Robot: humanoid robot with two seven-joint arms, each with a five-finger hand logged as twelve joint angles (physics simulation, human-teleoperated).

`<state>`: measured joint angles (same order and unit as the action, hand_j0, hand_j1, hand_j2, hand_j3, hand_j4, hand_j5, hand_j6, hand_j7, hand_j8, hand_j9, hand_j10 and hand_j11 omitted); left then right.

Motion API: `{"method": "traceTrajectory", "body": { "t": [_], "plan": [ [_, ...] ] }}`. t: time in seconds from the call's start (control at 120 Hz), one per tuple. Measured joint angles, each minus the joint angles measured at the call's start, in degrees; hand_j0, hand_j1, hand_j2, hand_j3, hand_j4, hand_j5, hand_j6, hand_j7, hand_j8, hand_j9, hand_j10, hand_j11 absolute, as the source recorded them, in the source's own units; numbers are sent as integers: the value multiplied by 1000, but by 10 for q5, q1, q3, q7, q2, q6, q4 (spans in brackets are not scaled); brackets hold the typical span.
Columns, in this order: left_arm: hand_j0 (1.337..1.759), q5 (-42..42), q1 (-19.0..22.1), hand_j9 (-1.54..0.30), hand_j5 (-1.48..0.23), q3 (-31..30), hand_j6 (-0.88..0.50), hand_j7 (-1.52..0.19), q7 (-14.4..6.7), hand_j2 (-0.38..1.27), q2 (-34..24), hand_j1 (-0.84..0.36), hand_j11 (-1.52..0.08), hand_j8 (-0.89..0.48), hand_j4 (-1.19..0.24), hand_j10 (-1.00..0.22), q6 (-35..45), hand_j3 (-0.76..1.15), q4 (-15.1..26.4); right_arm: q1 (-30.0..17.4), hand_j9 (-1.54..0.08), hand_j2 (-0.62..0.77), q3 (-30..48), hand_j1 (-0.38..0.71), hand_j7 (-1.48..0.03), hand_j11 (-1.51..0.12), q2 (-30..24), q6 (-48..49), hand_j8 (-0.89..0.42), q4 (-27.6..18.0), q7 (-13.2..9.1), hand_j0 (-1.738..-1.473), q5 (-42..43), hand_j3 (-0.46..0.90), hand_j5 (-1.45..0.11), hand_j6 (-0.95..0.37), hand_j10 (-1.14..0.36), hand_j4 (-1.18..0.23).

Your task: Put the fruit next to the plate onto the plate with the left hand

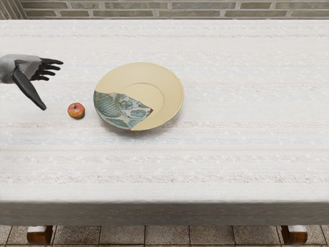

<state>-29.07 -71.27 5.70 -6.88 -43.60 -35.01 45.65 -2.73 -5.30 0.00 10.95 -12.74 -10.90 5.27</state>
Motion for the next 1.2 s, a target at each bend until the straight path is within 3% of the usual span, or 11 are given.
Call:
{"method": "traceTrajectory", "body": {
  "t": [0.183, 0.25, 0.308, 0.392, 0.45, 0.517, 0.617, 0.767, 0.983, 1.092, 1.2],
  "plan": [
    [1658, 0, -23, 0, 0, 8, -3, 0, -12, 1, -3, 349, 0, -2, -2, -1, 0, 0, 14, 0, -19, -3, 0, -331, -20, -20, 0, 0, -15, 0, 0, -1658, 0, 0, -19, -15, -15, -15],
    [1658, 9, -38, 0, 0, 31, -3, 0, -80, 1, 17, 349, 0, -2, -2, -1, 0, 0, 19, 0, -19, -3, 0, -331, -20, -20, 0, 0, -15, 0, 0, -1658, 0, 0, -19, -15, -15, -15],
    [1658, 8, -58, 0, 0, 47, -3, 0, -124, 1, 21, 349, 0, -2, -2, -2, 0, 0, 31, 0, -20, -3, 0, -331, -20, -20, 0, 0, -15, 0, 0, -1658, 0, 0, -19, -15, -15, -15],
    [1658, -30, -55, 0, 0, 58, -3, 0, -203, 0, 22, 349, 0, -2, -2, -2, 0, 0, 93, 0, -20, -3, 0, -331, -20, -20, 0, 0, -15, 0, 0, -1658, 0, 0, -19, -15, -15, -15],
    [1658, -55, -48, 0, 0, 61, -3, 0, -237, 1, 42, 349, 0, -3, -3, -2, 0, 0, 128, 0, -19, -3, -1, -331, -20, -20, 0, 0, -15, 0, 0, -1658, 0, 0, -19, -15, -15, -15],
    [1658, -106, -48, 0, 0, 57, -4, 0, -258, 0, 44, 349, 0, -3, -3, -2, 0, 0, 162, 0, -20, -3, -1, -331, -20, -20, 0, 0, -15, 0, 0, -1658, 0, 0, -19, -15, -15, -15],
    [1658, -176, -35, 0, 0, 47, -4, 0, -272, 0, 40, 349, 0, -4, -3, -3, 20, 0, 203, 0, -20, -3, -2, -331, -20, -20, 0, 0, -15, 0, 0, -1658, 0, 0, -19, -15, -15, -15],
    [1658, -238, -34, 0, -1, 14, -5, 0, -279, 1, 45, 349, 0, -4, -4, -3, 160, 0, 248, 0, -19, -3, -2, -331, -20, -20, 0, 0, -15, 0, 0, -1658, 0, 0, -19, -15, -15, -15],
    [1658, -294, -12, 0, -1, -40, -6, 0, -281, 1, 91, 349, 0, -5, -4, -4, 325, 0, 260, -1, -20, -3, -2, -331, -20, -20, 0, 0, -15, -1, 0, -1658, 0, 0, -19, -15, -15, -15],
    [1658, -301, 14, -9, -9, -61, -12, -9, -281, 3, 94, 342, -8, -12, -11, -10, 367, 0, 262, -1, -19, -3, -2, -331, -20, -20, 0, 0, -15, -1, 0, -1658, 0, 0, -19, -15, -15, -15],
    [1658, -304, 14, -65, -65, -75, -56, -65, -281, 12, 106, 291, -65, -55, -54, -54, 385, 0, 263, -1, -19, -3, -2, -331, -20, -20, 0, 0, -15, -1, 0, -1658, 0, 0, -19, -15, -15, -15]
  ]
}}
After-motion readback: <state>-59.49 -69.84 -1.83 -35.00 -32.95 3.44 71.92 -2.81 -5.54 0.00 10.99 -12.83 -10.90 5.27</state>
